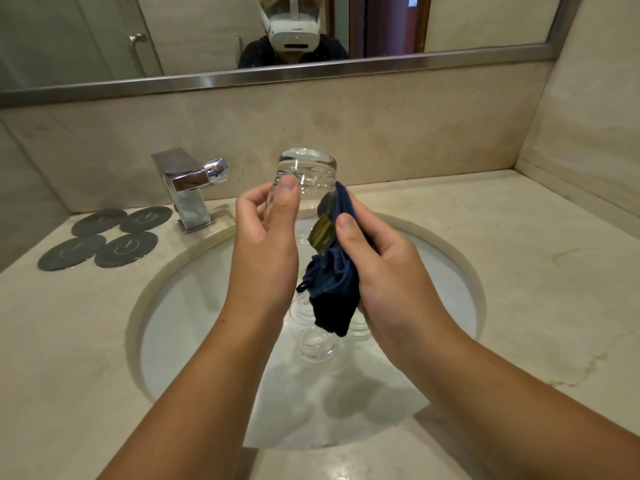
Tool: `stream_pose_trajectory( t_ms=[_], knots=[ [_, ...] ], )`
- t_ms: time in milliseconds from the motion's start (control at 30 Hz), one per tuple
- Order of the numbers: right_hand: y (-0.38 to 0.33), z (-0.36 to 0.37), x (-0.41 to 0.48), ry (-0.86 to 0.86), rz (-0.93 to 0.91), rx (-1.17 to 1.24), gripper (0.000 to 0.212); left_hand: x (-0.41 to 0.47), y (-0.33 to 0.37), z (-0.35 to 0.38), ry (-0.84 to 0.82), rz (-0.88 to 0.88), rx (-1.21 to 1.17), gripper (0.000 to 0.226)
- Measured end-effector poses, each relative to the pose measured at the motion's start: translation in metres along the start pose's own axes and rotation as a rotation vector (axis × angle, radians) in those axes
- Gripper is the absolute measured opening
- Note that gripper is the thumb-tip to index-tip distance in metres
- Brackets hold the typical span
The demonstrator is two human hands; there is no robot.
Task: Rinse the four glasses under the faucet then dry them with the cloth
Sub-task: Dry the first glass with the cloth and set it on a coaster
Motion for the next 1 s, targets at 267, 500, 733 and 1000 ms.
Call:
stream_pose_trajectory(
  t_ms=[267,500,733,1000],
  knots=[
    [-0.008,-0.004,0.002,-0.023,-0.089,-0.093,0.042,-0.004,0.003,0.001,-0.047,0.063,0.034,0.079],
    [-0.003,-0.007,0.009,-0.046,0.203,0.264,0.034,-0.004,-0.002,0.006,-0.128,-0.019,-0.057,0.05],
    [0.001,-0.009,0.01,-0.026,0.135,0.167,0.034,0.002,-0.004,-0.004,-0.02,0.03,0.096,0.049],
    [0.003,-0.01,0.009,-0.004,-0.006,-0.035,0.041,-0.004,-0.002,0.002,-0.056,0.047,0.075,0.06]
  ],
)
Point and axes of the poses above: each hand's wrist, its own x-axis towards the middle knuckle, its own z-axis out of the palm, y = z × x, the point moved 3 cm from there along x, towards the middle knuckle, and after that the axes turned 3 degrees about -z, right-handed, at the moved point
